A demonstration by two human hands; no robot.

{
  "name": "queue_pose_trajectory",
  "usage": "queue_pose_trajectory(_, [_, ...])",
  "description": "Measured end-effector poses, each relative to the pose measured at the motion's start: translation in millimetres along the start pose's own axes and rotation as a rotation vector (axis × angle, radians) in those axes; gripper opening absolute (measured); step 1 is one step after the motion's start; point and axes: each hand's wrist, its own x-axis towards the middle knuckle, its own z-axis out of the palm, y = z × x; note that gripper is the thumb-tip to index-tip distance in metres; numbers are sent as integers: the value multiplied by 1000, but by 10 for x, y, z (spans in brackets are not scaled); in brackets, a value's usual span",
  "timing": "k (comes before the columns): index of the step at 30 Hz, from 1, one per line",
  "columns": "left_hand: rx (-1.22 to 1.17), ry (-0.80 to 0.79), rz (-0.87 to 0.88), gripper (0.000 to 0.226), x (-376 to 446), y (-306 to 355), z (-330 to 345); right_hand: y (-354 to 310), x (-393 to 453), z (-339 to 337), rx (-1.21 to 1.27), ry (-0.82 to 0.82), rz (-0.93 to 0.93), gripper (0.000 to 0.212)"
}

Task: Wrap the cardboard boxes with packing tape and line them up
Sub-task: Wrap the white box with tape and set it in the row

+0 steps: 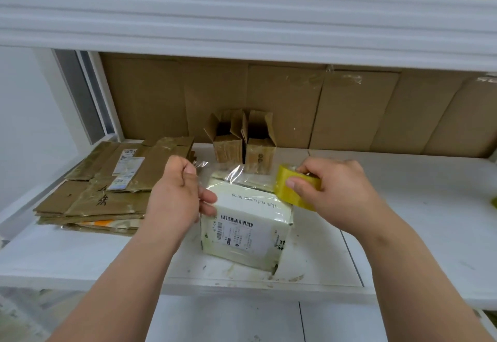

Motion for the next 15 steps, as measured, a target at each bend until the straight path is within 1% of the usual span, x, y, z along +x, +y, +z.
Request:
queue_pose_trajectory(3, [153, -35, 29, 19, 9, -16, -31, 5, -21, 17, 50, -22, -13, 27])
queue_pose_trajectory(5, [307, 9, 159, 18, -3, -63, -32, -3, -19, 20, 69, -22, -22, 25])
queue_pose_trajectory(6, [334, 45, 225, 18, -22, -81, -17, 3, -12, 16, 77, -19, -25, 24])
queue_pose_trajectory(8, [244, 85, 270, 19, -46, -115, 38, 31, 1, 9, 103, -14, -22, 23])
queue_pose_trajectory(10, [121, 90, 222, 20, -29, -166, 93, 62, 0, 10, 116, -21, -20, 22])
queue_pose_trajectory(11, [105, 88, 205, 20, -12, -190, 108, 72, -5, 20, 119, -25, -19, 21])
queue_pose_trajectory(15, [252, 69, 251, 18, 79, -257, 97, 79, -14, 77, 157, -22, -31, 17])
